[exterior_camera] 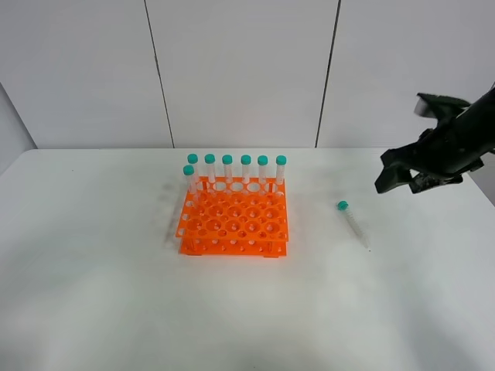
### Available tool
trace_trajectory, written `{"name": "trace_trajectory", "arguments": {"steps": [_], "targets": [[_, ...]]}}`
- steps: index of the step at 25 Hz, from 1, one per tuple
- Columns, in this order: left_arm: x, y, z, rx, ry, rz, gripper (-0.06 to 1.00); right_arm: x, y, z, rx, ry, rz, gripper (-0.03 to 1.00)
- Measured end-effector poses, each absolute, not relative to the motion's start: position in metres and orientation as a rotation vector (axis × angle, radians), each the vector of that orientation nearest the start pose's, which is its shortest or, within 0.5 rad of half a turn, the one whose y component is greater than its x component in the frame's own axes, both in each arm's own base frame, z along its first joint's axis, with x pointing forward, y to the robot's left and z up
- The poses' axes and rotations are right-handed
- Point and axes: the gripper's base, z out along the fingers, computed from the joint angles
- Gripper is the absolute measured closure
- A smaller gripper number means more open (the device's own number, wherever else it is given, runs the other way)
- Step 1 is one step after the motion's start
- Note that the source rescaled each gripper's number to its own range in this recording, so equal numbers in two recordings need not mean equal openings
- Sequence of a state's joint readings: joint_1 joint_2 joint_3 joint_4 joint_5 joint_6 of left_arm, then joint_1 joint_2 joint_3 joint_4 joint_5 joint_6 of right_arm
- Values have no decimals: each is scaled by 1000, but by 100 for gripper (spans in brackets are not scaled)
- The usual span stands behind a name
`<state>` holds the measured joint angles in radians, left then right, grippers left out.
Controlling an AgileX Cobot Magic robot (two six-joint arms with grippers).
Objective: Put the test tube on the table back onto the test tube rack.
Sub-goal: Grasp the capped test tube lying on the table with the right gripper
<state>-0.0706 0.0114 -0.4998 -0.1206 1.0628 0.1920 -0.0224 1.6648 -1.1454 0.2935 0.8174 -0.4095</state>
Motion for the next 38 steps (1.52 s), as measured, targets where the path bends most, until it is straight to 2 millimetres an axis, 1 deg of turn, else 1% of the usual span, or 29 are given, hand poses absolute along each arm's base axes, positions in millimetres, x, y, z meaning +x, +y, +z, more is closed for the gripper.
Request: {"name": "trace_trajectory", "arguments": {"steps": [4,6,7,10,13,15,21,24,29,34,38], "targets": [[-4,-9,278,274,2034,-69,-6,339,36,205,-364,2823,107,3],[-4,-9,278,274,2034,-69,-6,342,43,195,-300,2857,108,3],[-4,-9,278,274,2034,-69,-6,343,43,190,-260,2873,110,3],[-4,-9,278,274,2034,-69,-6,347,43,177,-221,2897,99,3],[-4,-9,278,274,2034,-69,-6,352,43,171,-198,2873,97,3],[-4,-9,278,274,2034,-69,-6,355,43,164,-194,2873,92,3],[-4,-9,278,274,2034,-69,-6,363,42,131,-230,2951,57,3],[-4,-9,278,274,2034,-69,-6,370,42,127,-259,2953,41,3],[-4,-9,278,274,2034,-69,-6,385,43,133,-347,2964,18,4],[-4,-9,278,274,2034,-69,-6,391,44,129,-401,3060,22,6],[-4,-9,278,274,2034,-69,-6,392,44,129,-404,3061,22,7]]}}
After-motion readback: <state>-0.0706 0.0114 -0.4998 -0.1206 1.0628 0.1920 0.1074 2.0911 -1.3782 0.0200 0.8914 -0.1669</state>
